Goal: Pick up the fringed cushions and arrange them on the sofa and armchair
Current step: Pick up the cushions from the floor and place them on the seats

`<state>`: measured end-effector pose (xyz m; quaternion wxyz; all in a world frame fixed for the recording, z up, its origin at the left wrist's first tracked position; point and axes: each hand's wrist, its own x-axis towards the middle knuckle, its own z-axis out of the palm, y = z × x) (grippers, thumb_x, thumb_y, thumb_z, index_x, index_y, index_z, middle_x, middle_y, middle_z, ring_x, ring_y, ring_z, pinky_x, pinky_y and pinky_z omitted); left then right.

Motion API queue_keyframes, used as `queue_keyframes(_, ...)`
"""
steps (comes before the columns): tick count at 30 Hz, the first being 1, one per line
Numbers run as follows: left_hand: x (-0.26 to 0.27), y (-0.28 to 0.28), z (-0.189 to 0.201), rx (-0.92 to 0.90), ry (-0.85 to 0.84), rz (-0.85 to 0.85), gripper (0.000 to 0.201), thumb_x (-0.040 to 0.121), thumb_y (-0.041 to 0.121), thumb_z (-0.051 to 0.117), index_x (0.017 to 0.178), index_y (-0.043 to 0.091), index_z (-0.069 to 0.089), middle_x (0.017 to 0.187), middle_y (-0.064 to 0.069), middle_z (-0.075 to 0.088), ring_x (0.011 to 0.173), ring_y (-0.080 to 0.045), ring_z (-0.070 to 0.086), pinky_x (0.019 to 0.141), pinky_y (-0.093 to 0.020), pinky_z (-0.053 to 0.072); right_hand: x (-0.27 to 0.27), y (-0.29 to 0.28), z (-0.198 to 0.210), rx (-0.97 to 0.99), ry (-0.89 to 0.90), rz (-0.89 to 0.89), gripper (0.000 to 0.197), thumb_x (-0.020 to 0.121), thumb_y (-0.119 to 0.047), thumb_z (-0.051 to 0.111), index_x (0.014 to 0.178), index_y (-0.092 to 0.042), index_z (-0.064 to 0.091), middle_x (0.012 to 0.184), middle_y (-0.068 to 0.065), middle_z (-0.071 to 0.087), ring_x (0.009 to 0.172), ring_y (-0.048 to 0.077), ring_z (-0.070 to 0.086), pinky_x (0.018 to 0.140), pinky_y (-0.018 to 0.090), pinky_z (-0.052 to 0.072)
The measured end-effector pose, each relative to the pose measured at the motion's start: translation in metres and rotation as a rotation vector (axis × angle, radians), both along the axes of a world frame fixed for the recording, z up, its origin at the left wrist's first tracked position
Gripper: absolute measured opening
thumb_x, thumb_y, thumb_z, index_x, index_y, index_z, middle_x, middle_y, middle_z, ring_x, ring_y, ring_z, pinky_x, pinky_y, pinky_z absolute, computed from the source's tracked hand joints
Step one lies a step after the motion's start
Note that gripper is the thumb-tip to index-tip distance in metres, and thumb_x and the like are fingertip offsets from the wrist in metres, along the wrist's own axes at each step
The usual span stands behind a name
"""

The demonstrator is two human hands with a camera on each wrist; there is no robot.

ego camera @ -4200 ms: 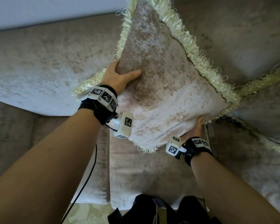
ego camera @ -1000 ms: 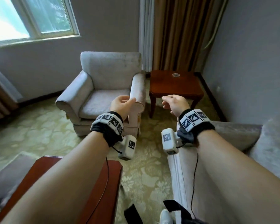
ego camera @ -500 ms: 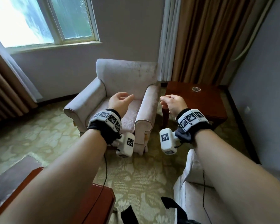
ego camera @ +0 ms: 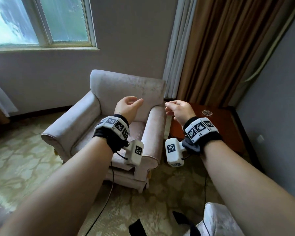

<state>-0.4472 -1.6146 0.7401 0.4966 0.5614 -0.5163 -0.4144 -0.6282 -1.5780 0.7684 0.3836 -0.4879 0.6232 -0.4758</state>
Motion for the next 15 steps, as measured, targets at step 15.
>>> queue_keyframes(15, 0.137, -0.186, -0.022, 0.068, 0.049, 0.255, 0.039, 0.097, 0.024, 0.067, 0.130, 0.004, 0.063, 0.112, -0.010, 0.068, 0.100, -0.019, 0.064, 0.071, -0.021, 0.045, 0.121, -0.241, -0.010, 0.010, -0.150, 0.237, 0.019, 0.096, -0.014, 0.059, 0.077, -0.016, 0.057, 0.076, 0.003, 0.061, 0.065, 0.012, 0.056, 0.041, 0.005, 0.038)
